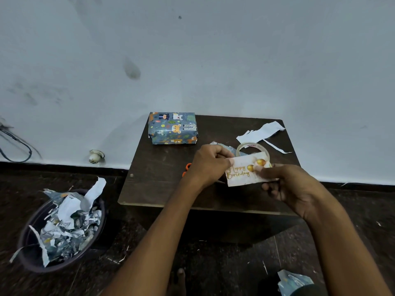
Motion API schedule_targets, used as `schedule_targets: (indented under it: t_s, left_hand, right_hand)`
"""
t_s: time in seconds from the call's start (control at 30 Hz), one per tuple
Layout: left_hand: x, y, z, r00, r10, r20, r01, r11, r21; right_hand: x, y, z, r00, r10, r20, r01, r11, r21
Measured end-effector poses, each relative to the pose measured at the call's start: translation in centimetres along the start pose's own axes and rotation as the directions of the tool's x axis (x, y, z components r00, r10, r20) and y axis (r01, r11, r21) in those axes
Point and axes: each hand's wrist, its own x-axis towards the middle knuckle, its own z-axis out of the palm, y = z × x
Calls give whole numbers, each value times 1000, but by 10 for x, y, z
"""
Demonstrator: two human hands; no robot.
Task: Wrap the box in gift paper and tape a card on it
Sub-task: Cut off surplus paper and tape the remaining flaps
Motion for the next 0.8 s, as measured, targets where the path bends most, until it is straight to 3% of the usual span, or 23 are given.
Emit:
schedule_targets:
  t_s: [0.1,0.33,0.4,0.5,0.53,0.57,0.7,0.8]
  left_hand:
    - [1,3,-3,998,21,-67,-29,992,-125]
    - [6,-6,-32,935,126,-333,-148,988,-42]
    - [9,-12,-48,871,138,-471,-175,984,-36]
    - [17,-24,-80,696,113,-709,-144,989,16]
    - [20,-28,-91,670,91,-737,-108,994,24]
    - [24,-32,-100,682,57,-730,-57,998,25]
    - [43,-39,-120,843,-66,-533,85,996,11]
    - [55,-46,-117,911,-43,-409,45,999,-5]
  right_hand:
    - [-1,-1,0,993,-104,-55,103,994,-21]
    - [4,-6,30,968,-217,-123,223,974,35]
    - [8,-7,40,967,-223,-122,232,971,63]
    - [15,-10,56,967,-230,-111,239,968,74]
    - [18,-10,61,966,-233,-110,241,968,69]
    - [19,-11,66,966,-232,-111,241,968,68]
    - [24,-14,78,973,-212,-90,218,973,70]
    - [26,-14,82,977,-196,-86,202,977,72]
